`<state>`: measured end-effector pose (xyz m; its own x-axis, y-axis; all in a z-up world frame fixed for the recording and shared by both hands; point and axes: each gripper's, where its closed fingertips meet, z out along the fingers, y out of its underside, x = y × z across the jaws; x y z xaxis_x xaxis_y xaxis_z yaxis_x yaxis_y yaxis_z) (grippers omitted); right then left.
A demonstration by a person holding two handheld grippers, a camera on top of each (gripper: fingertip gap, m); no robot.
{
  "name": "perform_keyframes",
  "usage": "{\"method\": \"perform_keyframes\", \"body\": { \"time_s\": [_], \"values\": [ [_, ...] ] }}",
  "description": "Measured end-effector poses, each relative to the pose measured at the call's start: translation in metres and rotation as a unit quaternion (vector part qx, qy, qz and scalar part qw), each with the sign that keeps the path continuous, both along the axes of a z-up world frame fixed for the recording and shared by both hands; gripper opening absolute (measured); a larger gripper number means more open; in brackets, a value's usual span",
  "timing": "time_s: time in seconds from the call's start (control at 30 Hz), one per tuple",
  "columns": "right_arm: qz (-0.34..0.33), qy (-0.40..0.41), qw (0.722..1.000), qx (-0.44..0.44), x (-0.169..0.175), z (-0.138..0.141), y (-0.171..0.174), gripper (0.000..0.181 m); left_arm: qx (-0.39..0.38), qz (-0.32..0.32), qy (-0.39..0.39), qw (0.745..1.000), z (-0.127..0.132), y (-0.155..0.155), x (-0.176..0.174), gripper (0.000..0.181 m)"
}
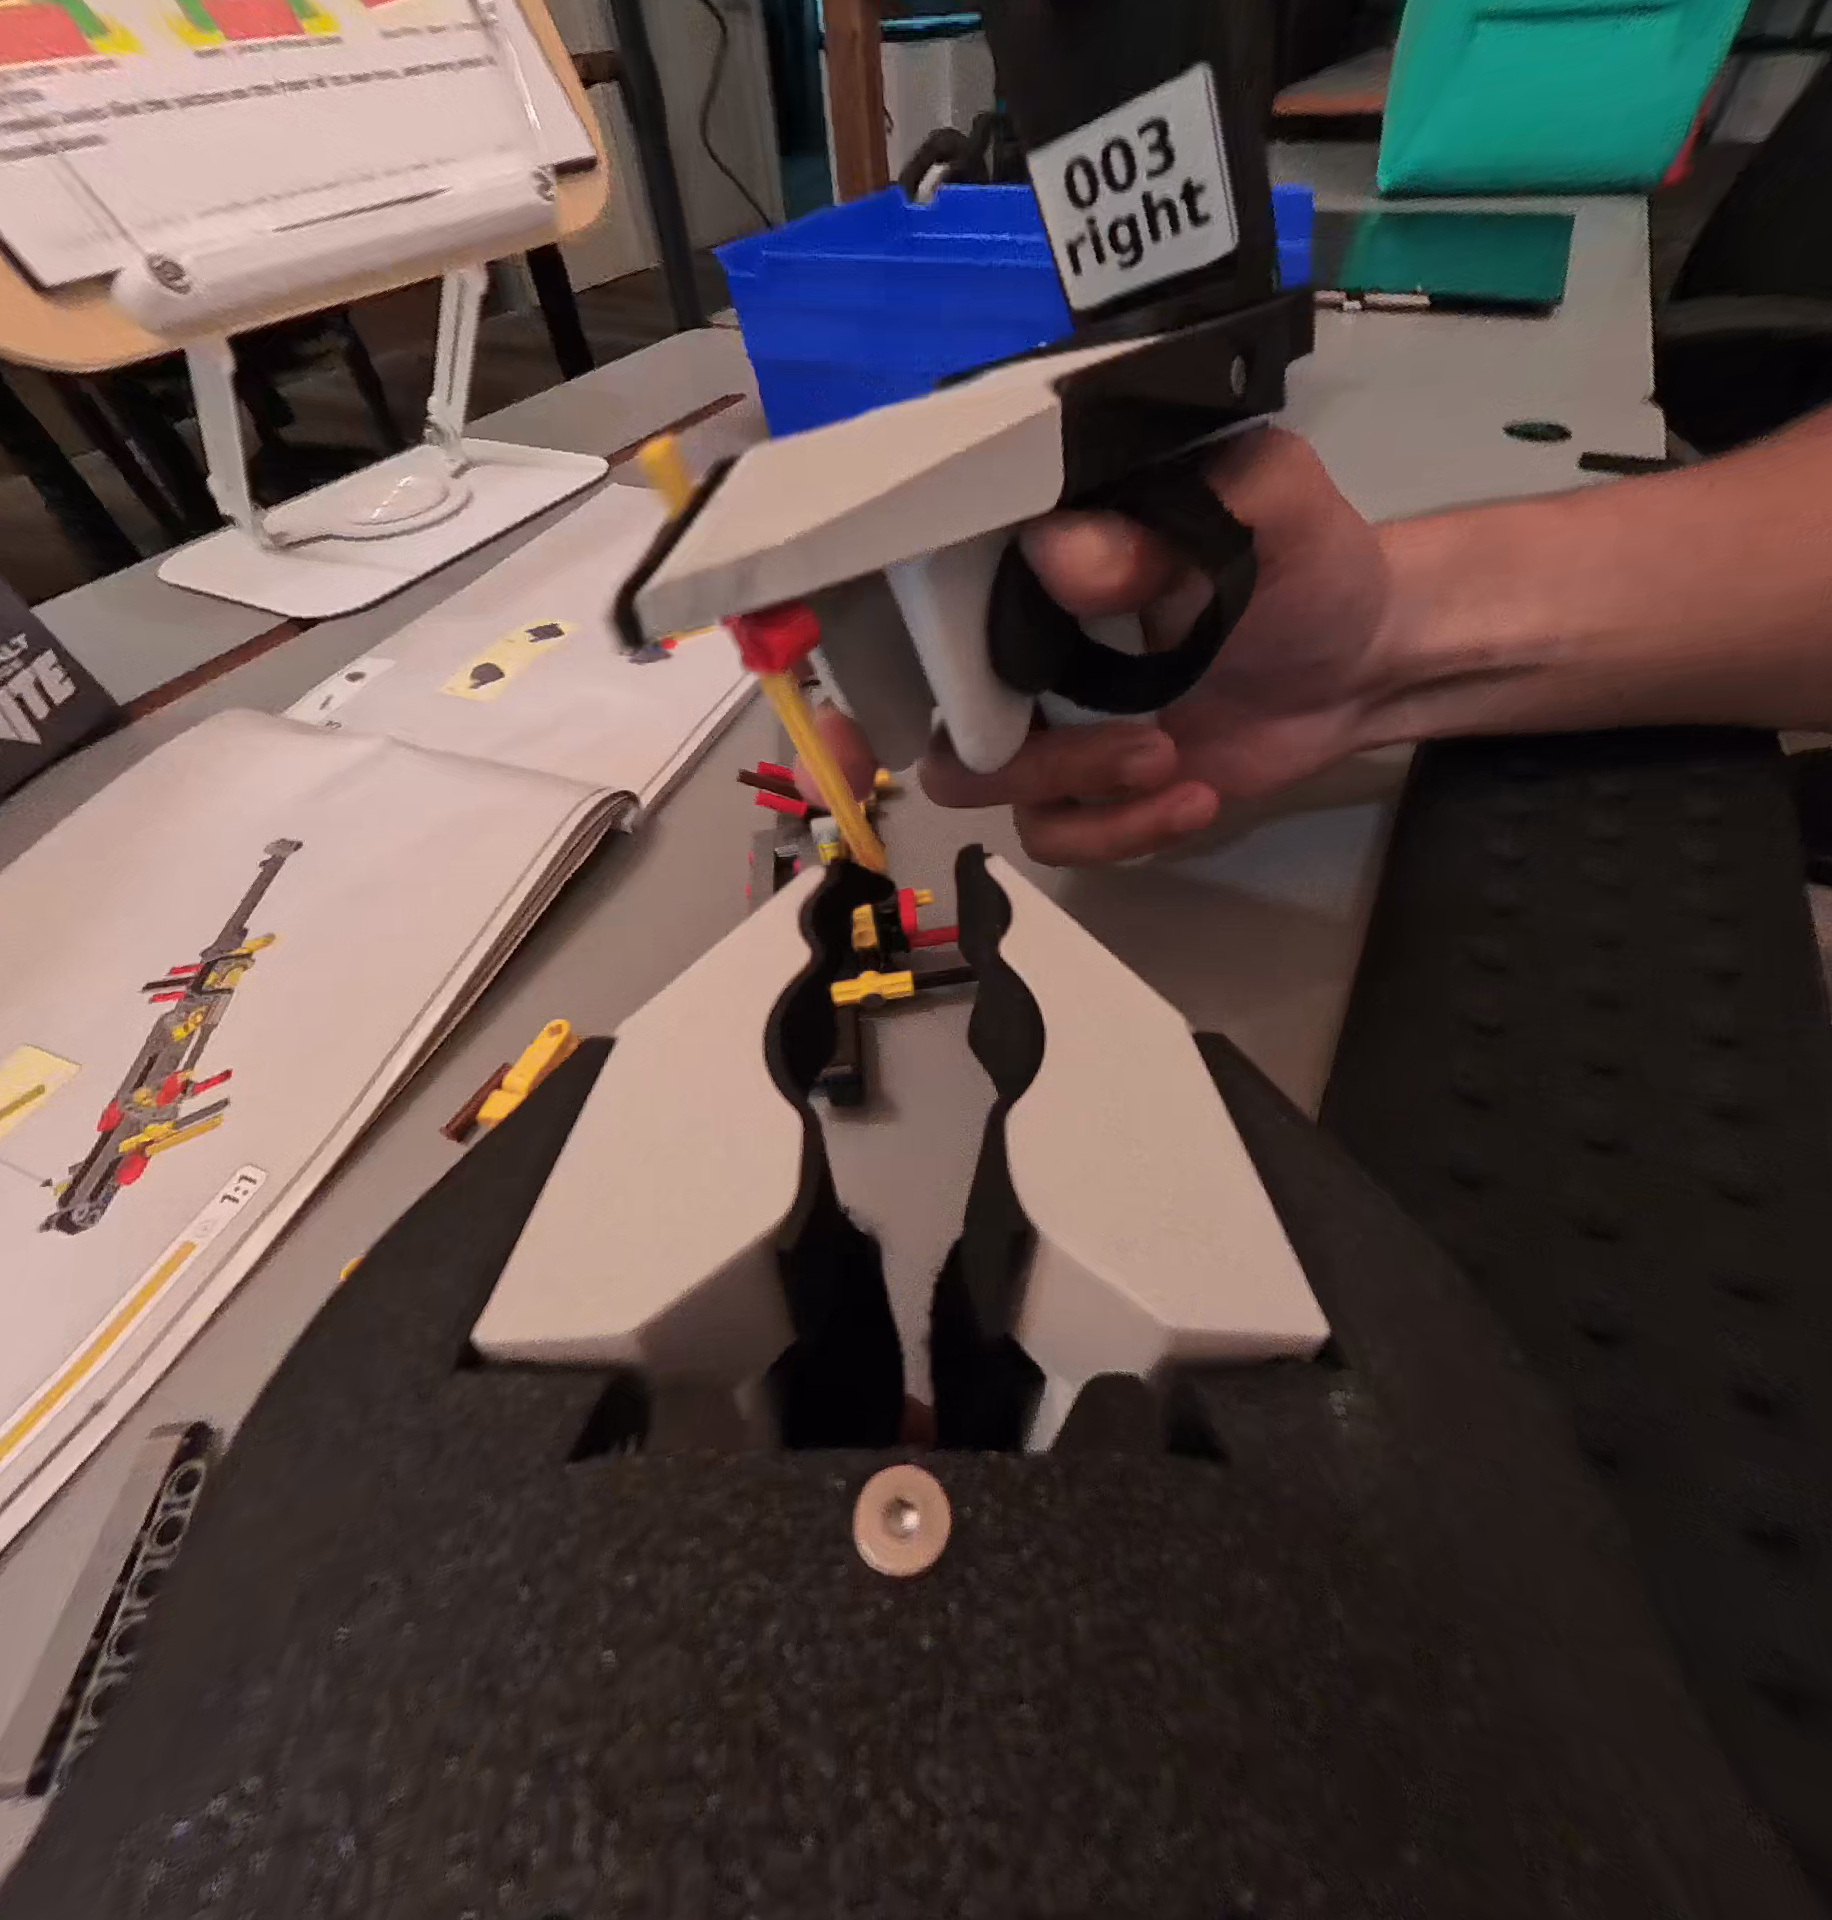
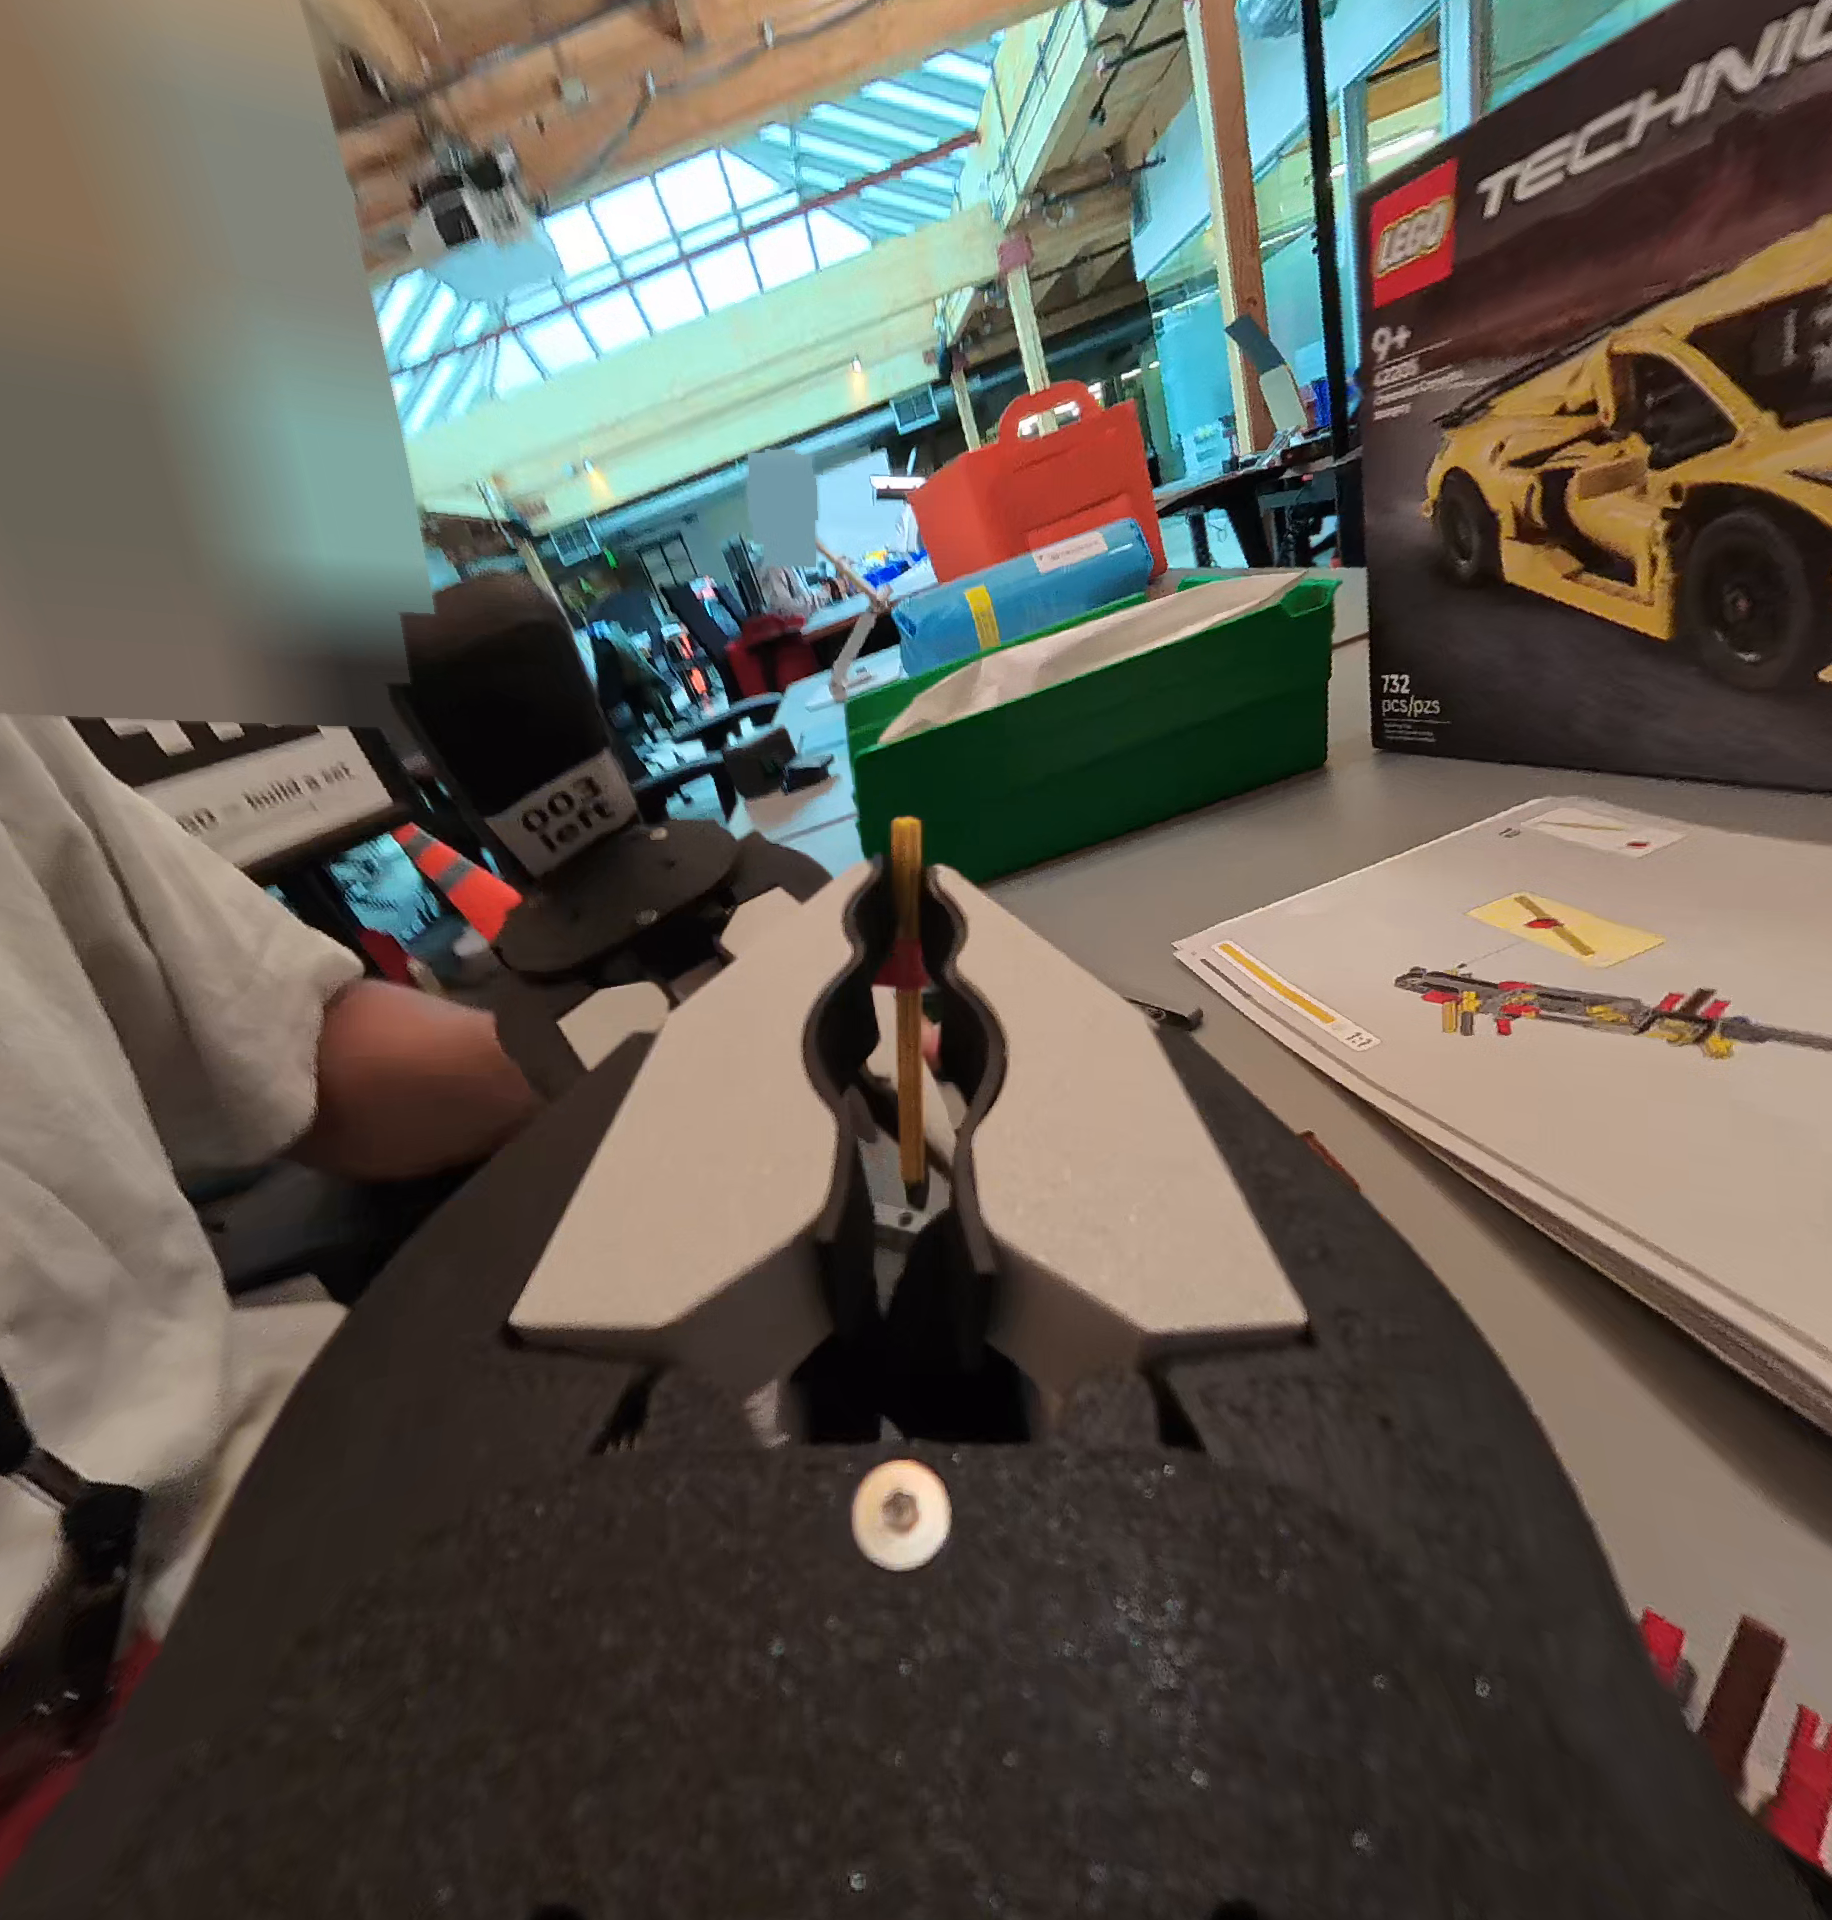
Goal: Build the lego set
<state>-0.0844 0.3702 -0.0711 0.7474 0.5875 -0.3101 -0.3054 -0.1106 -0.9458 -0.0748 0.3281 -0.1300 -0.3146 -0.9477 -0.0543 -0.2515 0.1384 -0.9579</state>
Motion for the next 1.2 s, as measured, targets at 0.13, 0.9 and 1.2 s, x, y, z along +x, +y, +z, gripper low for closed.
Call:
{"method": "perform_keyframes", "body": {
  "time_s": [0.13, 0.9, 1.2],
  "values": [
    [0.003, -0.049, 0.999, 0.005, -0.012, -0.008, 0.0, 0.003, 0.062, 0.024, -0.014, 0.998, -0.002, 0.003, 0.001, 0.002],
    [0.033, -0.039, 0.999, 0.004, -0.002, -0.003, -0.013, 0.005, -0.187, -0.062, -0.014, 0.98, 0.023, 0.008, -0.016, 0.003],
    [0.093, -0.272, 0.957, 0.028, -0.007, -0.024, -0.043, 0.016, -0.333, -0.164, 0.056, 0.927, 0.021, -0.003, -0.029, 0.003]
  ]
}}
